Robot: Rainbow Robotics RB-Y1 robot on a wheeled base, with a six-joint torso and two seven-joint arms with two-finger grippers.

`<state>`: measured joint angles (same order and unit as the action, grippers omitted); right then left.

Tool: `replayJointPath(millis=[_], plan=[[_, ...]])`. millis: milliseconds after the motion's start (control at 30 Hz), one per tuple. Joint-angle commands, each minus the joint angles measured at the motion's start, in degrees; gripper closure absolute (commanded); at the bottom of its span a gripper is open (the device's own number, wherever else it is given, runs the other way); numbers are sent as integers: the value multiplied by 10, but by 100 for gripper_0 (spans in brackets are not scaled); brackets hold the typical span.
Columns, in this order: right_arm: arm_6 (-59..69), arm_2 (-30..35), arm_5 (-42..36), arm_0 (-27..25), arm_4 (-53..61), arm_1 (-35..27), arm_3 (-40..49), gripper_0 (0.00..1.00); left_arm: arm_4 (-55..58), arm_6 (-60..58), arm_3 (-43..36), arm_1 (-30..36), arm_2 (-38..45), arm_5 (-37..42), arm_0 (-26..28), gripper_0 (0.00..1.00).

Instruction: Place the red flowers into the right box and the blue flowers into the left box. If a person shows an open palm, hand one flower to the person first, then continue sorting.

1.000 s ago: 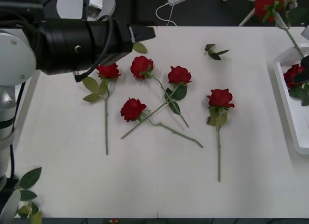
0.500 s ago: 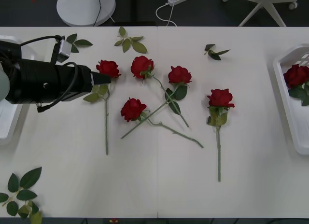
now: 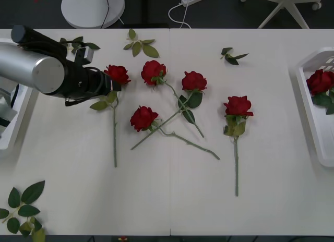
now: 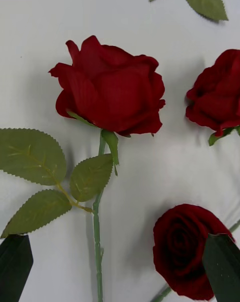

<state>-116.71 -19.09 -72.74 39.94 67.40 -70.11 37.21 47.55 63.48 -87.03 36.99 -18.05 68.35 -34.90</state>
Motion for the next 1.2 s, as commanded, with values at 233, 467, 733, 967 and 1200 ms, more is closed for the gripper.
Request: replayJointPath(millis=[233,467,733,967,1200], plan=[[-8,8,62,-30,-30,45,-29,100,-69,19,172,-53,-73,-9,-117,0],[-6,8,87,-44,-39,61,-29,99,-77,30,205,-72,-108,-35,-120,0],[0,11,95,-44,-49,60,-29,49,-91,56,252,-91,-129,-43,-121,0],[4,75,50,-42,-47,48,5,3,-108,68,277,-102,-131,-43,-123,0],[14,165,-62,-42,-50,21,115,0,-143,81,283,-106,-136,-40,-122,0]])
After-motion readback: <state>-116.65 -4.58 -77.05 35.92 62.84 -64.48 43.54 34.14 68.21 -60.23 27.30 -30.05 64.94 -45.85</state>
